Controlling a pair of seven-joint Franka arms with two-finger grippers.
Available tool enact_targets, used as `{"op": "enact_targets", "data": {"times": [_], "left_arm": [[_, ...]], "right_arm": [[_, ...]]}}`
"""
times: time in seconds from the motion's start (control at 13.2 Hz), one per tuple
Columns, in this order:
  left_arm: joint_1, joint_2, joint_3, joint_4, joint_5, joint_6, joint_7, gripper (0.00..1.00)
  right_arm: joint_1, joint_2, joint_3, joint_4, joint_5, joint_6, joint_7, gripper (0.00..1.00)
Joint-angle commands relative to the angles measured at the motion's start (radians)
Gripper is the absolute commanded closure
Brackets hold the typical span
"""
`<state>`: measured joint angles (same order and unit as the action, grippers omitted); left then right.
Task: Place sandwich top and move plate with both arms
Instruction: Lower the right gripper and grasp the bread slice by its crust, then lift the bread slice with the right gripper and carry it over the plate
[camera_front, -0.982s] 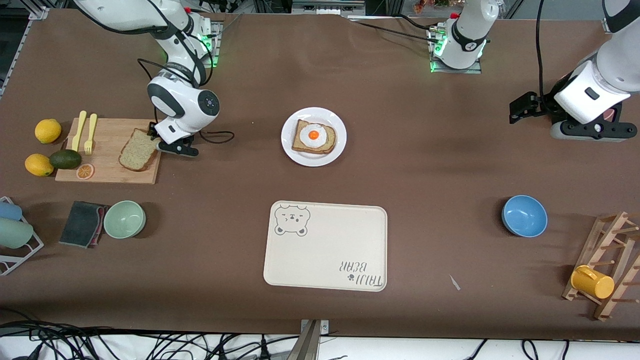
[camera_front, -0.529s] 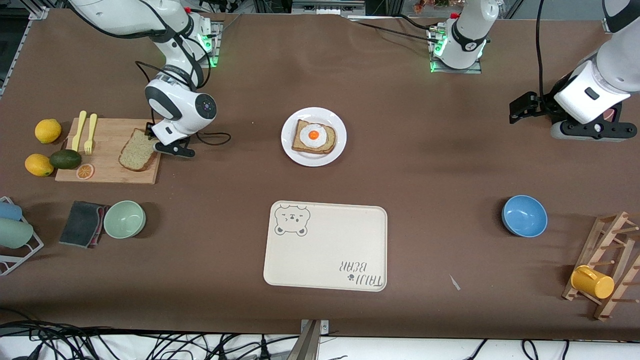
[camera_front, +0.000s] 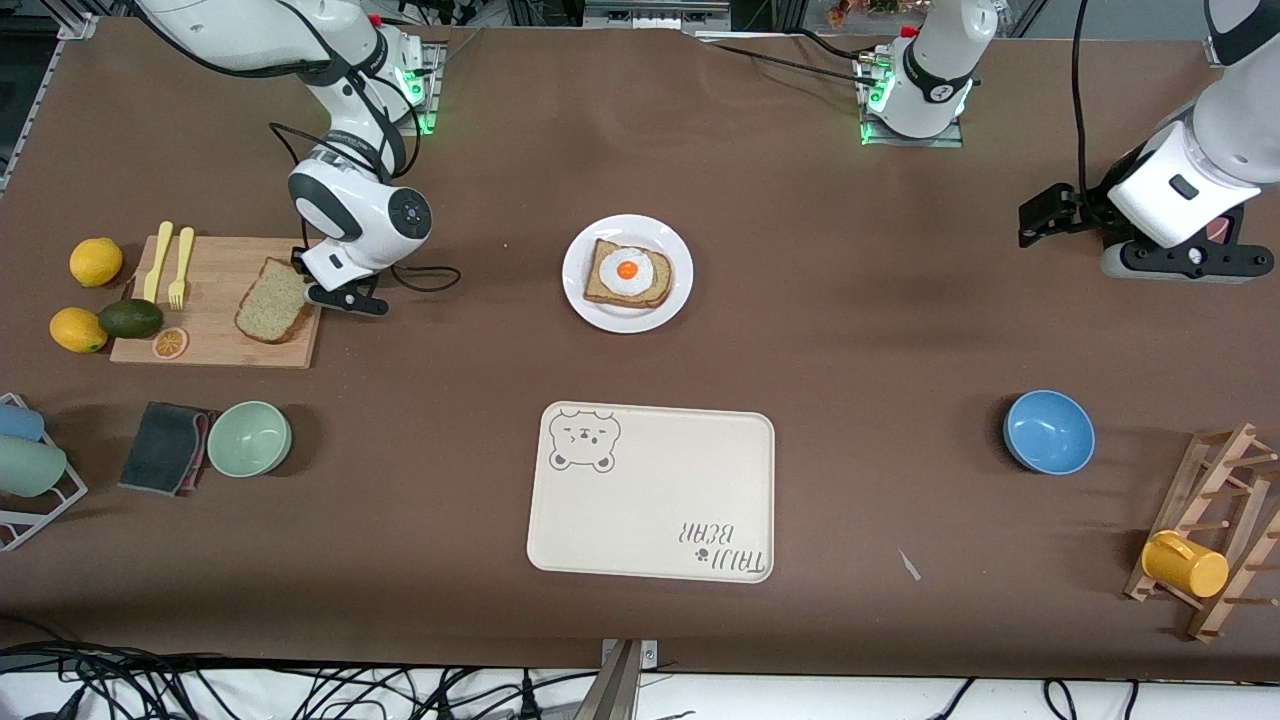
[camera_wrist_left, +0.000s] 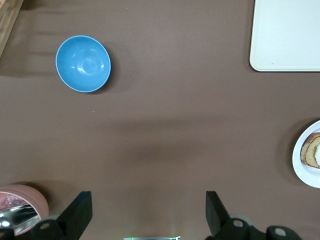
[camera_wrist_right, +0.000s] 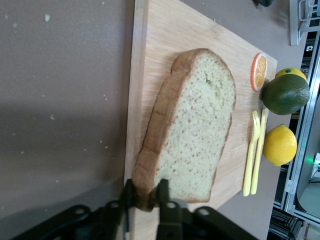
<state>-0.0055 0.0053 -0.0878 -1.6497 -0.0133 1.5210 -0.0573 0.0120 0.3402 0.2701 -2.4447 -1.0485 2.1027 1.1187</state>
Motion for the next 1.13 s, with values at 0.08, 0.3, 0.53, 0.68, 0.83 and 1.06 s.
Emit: {"op": "enact_targets", "data": {"times": [0.08,0.3,0.53,0.68,0.83,1.06], "left_arm": [[-0.002,0.01,-0.001,0.028,-0.002,-0.022,0.001,0.0],[-0.002,0.01,-0.001,0.028,-0.002,-0.022,0.001,0.0],[-0.002,0.01,-0.001,0.028,-0.002,-0.022,0.001,0.0],[-0.002,0.01,-0.001,0.028,-0.002,-0.022,0.001,0.0],[-0.002,0.01,-0.001,0.028,-0.002,-0.022,0.001,0.0],[-0.002,0.01,-0.001,0.028,-0.002,-0.022,0.001,0.0]], "right_arm": [[-0.003,-0.03,0.009,0.019,-0.01,-0.01,-0.005,1.0],[-0.001,-0.093,0.061,0.018,-0.002,-0.035,-0.016,1.0],[-0.003,-0.116,0.187,0.122,0.224,-0.175,-0.103,1.0],[0.017,-0.104,0.227,0.269,0.377,-0.31,-0.152,1.0],[0.122,-0.022,0.224,0.501,0.516,-0.512,-0.157,1.0],[0.216,0.072,0.221,0.792,0.643,-0.774,-0.149,1.0]]}}
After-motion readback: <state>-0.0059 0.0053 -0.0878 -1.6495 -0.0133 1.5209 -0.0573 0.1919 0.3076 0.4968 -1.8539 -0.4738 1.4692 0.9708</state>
